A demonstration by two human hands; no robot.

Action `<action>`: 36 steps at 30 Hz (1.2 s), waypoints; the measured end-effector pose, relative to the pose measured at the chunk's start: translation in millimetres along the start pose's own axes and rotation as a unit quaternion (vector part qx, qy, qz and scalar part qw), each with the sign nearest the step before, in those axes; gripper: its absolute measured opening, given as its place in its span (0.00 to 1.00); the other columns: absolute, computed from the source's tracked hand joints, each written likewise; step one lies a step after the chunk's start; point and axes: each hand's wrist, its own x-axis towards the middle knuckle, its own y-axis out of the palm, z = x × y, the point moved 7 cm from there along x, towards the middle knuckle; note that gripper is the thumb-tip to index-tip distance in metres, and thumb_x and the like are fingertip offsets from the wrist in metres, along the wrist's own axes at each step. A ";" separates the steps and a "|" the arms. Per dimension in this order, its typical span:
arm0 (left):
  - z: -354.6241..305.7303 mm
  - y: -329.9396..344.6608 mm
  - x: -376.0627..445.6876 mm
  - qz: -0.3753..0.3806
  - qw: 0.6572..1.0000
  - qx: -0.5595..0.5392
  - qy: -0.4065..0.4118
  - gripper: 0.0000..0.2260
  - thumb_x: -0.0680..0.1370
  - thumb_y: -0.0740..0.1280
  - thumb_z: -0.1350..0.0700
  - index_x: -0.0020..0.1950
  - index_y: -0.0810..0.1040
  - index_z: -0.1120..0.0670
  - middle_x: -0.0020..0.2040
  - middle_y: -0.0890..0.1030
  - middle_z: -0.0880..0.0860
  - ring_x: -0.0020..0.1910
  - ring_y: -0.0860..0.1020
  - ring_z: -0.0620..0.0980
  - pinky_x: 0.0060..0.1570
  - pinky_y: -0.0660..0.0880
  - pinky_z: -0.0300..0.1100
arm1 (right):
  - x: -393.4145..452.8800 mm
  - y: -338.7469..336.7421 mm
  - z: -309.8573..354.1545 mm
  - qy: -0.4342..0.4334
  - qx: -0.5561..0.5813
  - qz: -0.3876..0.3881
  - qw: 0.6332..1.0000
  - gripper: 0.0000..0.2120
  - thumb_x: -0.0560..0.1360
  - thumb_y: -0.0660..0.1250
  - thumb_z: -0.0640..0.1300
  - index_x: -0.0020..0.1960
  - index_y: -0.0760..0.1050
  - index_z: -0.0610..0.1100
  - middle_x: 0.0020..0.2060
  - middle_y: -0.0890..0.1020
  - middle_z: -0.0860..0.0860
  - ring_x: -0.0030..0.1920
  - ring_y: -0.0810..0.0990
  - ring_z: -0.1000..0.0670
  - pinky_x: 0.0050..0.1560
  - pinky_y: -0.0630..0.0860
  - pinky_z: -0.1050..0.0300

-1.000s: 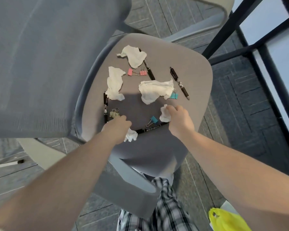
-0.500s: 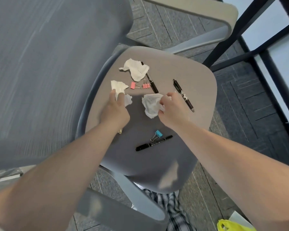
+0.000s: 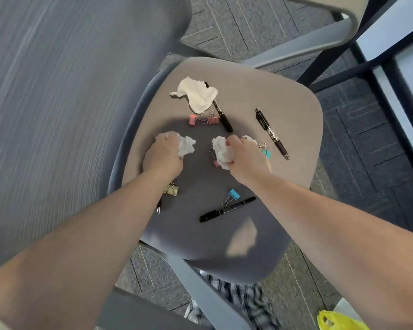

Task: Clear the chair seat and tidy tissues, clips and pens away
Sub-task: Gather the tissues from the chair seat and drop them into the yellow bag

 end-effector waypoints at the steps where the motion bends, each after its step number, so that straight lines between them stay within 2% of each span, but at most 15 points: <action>1: -1.7 -6.7 -0.1 -0.021 1.000 0.000 -0.003 0.17 0.73 0.65 0.60 0.62 0.70 0.59 0.61 0.72 0.60 0.54 0.75 0.62 0.43 0.70 0.49 | -0.1 -3.0 0.4 0.001 -0.003 -0.005 1.000 0.14 0.72 0.64 0.36 0.56 0.69 0.40 0.52 0.76 0.43 0.56 0.73 0.40 0.36 0.68 0.52; 4: -11.7 -30.6 0.2 -0.066 0.998 -0.015 -0.008 0.13 0.73 0.64 0.58 0.56 0.72 0.61 0.58 0.72 0.60 0.49 0.75 0.63 0.41 0.71 0.50 | 1.0 -17.6 -1.5 0.017 0.006 -0.027 0.999 0.09 0.73 0.63 0.38 0.53 0.70 0.39 0.51 0.76 0.42 0.54 0.72 0.39 0.38 0.65 0.51; 8: -32.5 -56.3 11.6 -0.077 0.996 -0.047 0.000 0.14 0.74 0.62 0.56 0.57 0.71 0.58 0.59 0.69 0.56 0.43 0.75 0.60 0.37 0.70 0.48 | 7.6 -40.5 -8.5 0.032 0.030 -0.066 0.997 0.08 0.73 0.61 0.38 0.51 0.70 0.38 0.50 0.76 0.42 0.52 0.73 0.39 0.38 0.67 0.50; 10: -43.6 -64.4 22.6 -0.078 0.993 -0.088 0.011 0.13 0.74 0.63 0.56 0.57 0.71 0.57 0.59 0.69 0.55 0.41 0.76 0.59 0.40 0.75 0.49 | 11.9 -51.6 -13.3 0.049 0.059 -0.092 0.993 0.09 0.72 0.61 0.37 0.52 0.71 0.38 0.50 0.76 0.42 0.52 0.72 0.39 0.38 0.64 0.51; 12: -55.3 -67.4 35.9 -0.075 0.990 -0.115 0.026 0.16 0.73 0.64 0.59 0.60 0.70 0.59 0.62 0.70 0.58 0.48 0.77 0.61 0.46 0.77 0.51 | 15.6 -60.6 -16.3 0.048 0.065 -0.116 0.990 0.09 0.71 0.60 0.35 0.51 0.71 0.37 0.49 0.76 0.41 0.51 0.72 0.39 0.39 0.62 0.52; 15: -71.3 -57.5 59.3 -0.031 0.993 -0.082 0.076 0.27 0.72 0.64 0.62 0.71 0.62 0.54 0.71 0.63 0.57 0.63 0.71 0.60 0.55 0.71 0.48 | 19.7 -64.6 -21.9 0.039 0.055 -0.123 0.990 0.09 0.71 0.61 0.35 0.51 0.71 0.37 0.48 0.76 0.41 0.50 0.72 0.39 0.40 0.66 0.51; 17: -76.7 -46.8 75.0 -0.007 0.993 -0.052 0.104 0.31 0.71 0.64 0.62 0.72 0.60 0.50 0.73 0.60 0.57 0.64 0.71 0.62 0.59 0.71 0.50 | 20.9 -66.1 -28.3 0.044 0.058 -0.128 0.989 0.08 0.71 0.61 0.35 0.50 0.71 0.37 0.48 0.75 0.41 0.51 0.72 0.38 0.40 0.72 0.45; 19: -76.2 -35.5 89.5 0.018 0.995 -0.022 0.098 0.32 0.70 0.64 0.61 0.72 0.59 0.48 0.74 0.58 0.58 0.63 0.71 0.66 0.60 0.72 0.53 | 21.2 -67.9 -35.0 0.050 0.061 -0.132 0.988 0.08 0.71 0.60 0.35 0.50 0.71 0.38 0.48 0.76 0.40 0.54 0.73 0.37 0.44 0.75 0.43; 21: -73.5 -26.3 98.1 0.049 0.997 0.008 0.065 0.34 0.71 0.65 0.61 0.74 0.55 0.46 0.76 0.53 0.59 0.65 0.70 0.65 0.60 0.71 0.52 | 20.5 -67.6 -41.1 0.058 0.053 -0.127 0.989 0.09 0.73 0.60 0.35 0.53 0.71 0.38 0.50 0.76 0.40 0.58 0.72 0.39 0.47 0.72 0.46; 22: -73.3 -23.9 99.7 0.060 0.997 0.022 0.053 0.35 0.72 0.65 0.61 0.75 0.54 0.46 0.76 0.53 0.59 0.66 0.70 0.65 0.60 0.71 0.52 | 19.9 -67.2 -43.3 0.058 0.049 -0.126 0.989 0.10 0.73 0.60 0.36 0.54 0.71 0.38 0.51 0.76 0.40 0.58 0.72 0.39 0.46 0.70 0.48; 25: -77.0 -21.7 100.2 0.068 0.995 0.066 0.034 0.29 0.73 0.65 0.61 0.72 0.59 0.52 0.70 0.62 0.61 0.62 0.72 0.66 0.56 0.72 0.52 | 16.1 -66.8 -50.3 0.059 0.048 -0.134 0.988 0.11 0.73 0.61 0.37 0.55 0.71 0.38 0.53 0.76 0.41 0.57 0.73 0.38 0.40 0.62 0.52; 27: -79.3 -25.6 99.8 0.031 0.995 0.085 0.044 0.19 0.73 0.64 0.62 0.63 0.68 0.59 0.64 0.68 0.63 0.57 0.73 0.66 0.53 0.72 0.52 | 13.3 -66.3 -54.8 0.063 0.044 -0.136 0.988 0.11 0.73 0.61 0.38 0.56 0.71 0.38 0.53 0.76 0.41 0.55 0.73 0.38 0.39 0.60 0.53; 29: -80.8 -31.6 96.4 -0.005 0.994 0.090 0.058 0.12 0.73 0.62 0.63 0.56 0.71 0.61 0.59 0.72 0.63 0.55 0.74 0.65 0.51 0.73 0.53 | 10.5 -65.7 -57.7 0.067 0.046 -0.133 0.988 0.12 0.73 0.61 0.38 0.56 0.71 0.39 0.54 0.76 0.42 0.55 0.73 0.39 0.39 0.60 0.53; 32: -82.0 -40.0 84.8 -0.030 0.995 0.074 0.059 0.11 0.73 0.62 0.62 0.55 0.72 0.61 0.57 0.72 0.63 0.54 0.74 0.65 0.50 0.73 0.53 | 7.0 -66.1 -59.2 0.070 0.060 -0.121 0.988 0.12 0.74 0.62 0.39 0.57 0.70 0.40 0.55 0.75 0.42 0.55 0.72 0.40 0.39 0.63 0.53; 36: -94.3 -47.3 63.2 -0.015 0.994 0.085 0.071 0.12 0.73 0.65 0.61 0.55 0.72 0.60 0.57 0.71 0.62 0.53 0.75 0.64 0.46 0.71 0.51 | -0.1 -77.0 -58.9 0.066 0.059 -0.107 0.990 0.13 0.73 0.61 0.38 0.58 0.70 0.41 0.54 0.76 0.43 0.56 0.72 0.40 0.38 0.62 0.53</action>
